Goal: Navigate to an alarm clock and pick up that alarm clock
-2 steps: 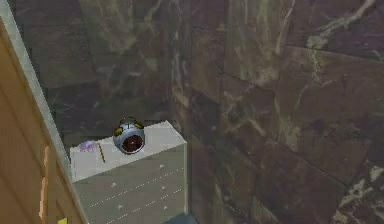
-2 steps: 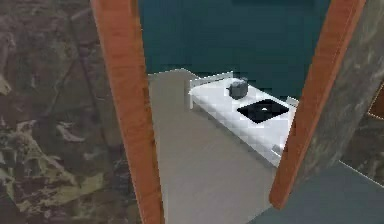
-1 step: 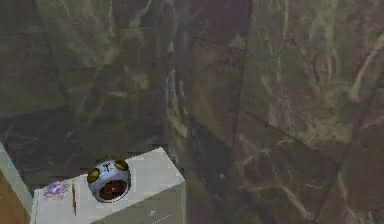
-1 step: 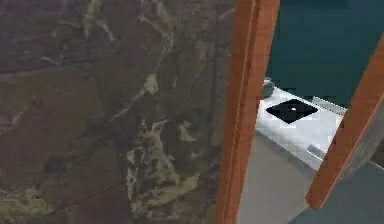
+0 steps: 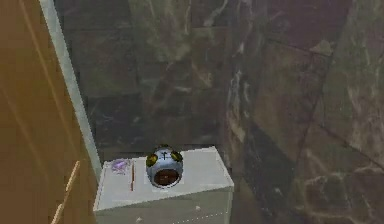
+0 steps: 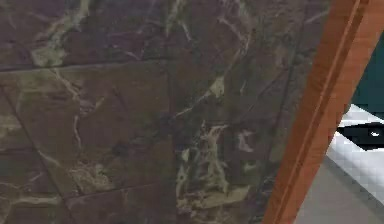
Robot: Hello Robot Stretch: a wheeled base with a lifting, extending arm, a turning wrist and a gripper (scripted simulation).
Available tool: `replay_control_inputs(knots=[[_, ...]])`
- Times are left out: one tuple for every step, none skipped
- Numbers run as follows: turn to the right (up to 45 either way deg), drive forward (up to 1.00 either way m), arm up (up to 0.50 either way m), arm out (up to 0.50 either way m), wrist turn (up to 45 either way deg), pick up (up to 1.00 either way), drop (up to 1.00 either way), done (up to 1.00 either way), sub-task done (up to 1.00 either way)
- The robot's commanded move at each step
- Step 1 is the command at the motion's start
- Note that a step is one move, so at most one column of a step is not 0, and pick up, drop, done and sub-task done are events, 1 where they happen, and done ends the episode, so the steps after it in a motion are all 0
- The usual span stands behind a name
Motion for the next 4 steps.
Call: replay_control_inputs(knots=[[0.0, 0.2, 0.0, 0.0, 0.0, 0.0, 0.0, 0.0, 0.0], [-45.0, 0.0, 0.0, 0.0, 0.0, 0.0, 0.0, 0.0, 0.0], [-45.0, 0.0, 0.0, 0.0, 0.0, 0.0, 0.0, 0.0, 0.0], [-12.0, 0.0, 0.0, 0.0, 0.0, 0.0, 0.0, 0.0, 0.0]])
